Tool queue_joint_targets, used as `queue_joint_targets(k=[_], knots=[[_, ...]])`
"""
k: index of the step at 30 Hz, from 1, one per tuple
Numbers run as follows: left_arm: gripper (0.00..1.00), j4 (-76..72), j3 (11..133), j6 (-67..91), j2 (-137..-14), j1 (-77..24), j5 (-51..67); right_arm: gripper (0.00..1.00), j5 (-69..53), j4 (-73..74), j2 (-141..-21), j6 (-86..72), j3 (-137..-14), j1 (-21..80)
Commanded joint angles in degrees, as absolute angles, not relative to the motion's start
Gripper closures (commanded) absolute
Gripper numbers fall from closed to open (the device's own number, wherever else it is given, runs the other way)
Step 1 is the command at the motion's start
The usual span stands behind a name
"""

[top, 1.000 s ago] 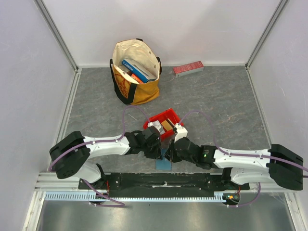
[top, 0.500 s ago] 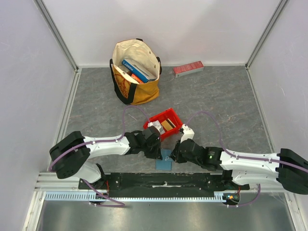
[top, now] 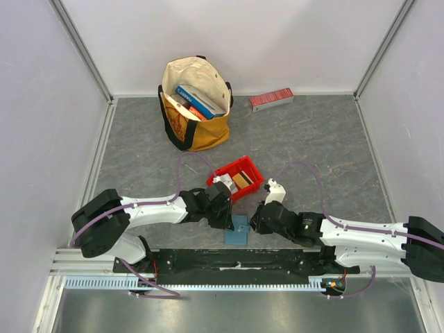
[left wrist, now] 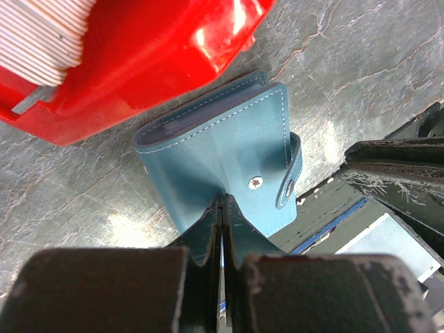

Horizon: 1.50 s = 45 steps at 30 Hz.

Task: Put the credit cards into the card holder
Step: Close the card holder at the corner of the board.

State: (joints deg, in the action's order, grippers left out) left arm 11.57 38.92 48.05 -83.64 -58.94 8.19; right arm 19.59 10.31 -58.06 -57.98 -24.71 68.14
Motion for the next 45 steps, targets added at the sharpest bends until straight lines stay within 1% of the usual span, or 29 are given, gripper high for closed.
queue_joint_targets(k=[1, 6, 12, 19, 28, 45], knots=[[0.98, 11.2, 38.6, 48.2, -84.6, -59.1, 7.8, 0.81, 21.5, 11.4, -57.5, -59.8, -25.6, 68.5], [0.98, 11.4, 38.2, 48.3, -84.2, -59.1, 7.6, 0.81, 21.2, 11.8, -55.7, -59.6, -25.2, 68.5], [0.98, 11.2, 38.4, 48.5, -84.5, -59.1, 7.7, 0.83, 17.8, 11.7, -54.9, -58.2, -25.0, 68.5], [0.98, 11.0, 38.3, 48.7, -84.7, -59.1, 7.8, 0.84, 14.6, 8.8, -59.9, -57.3, -26.2, 68.6], [0.98, 10.9, 38.2, 48.7, -84.7, -59.1, 7.7, 0.84, 13.8, 4.7, -65.1, -56.4, -27.9, 68.8], [0.98, 10.7, 38.0, 48.7, -84.6, -59.1, 7.9, 0.83, 13.4, 3.8, -68.1, -55.5, -28.1, 68.7]])
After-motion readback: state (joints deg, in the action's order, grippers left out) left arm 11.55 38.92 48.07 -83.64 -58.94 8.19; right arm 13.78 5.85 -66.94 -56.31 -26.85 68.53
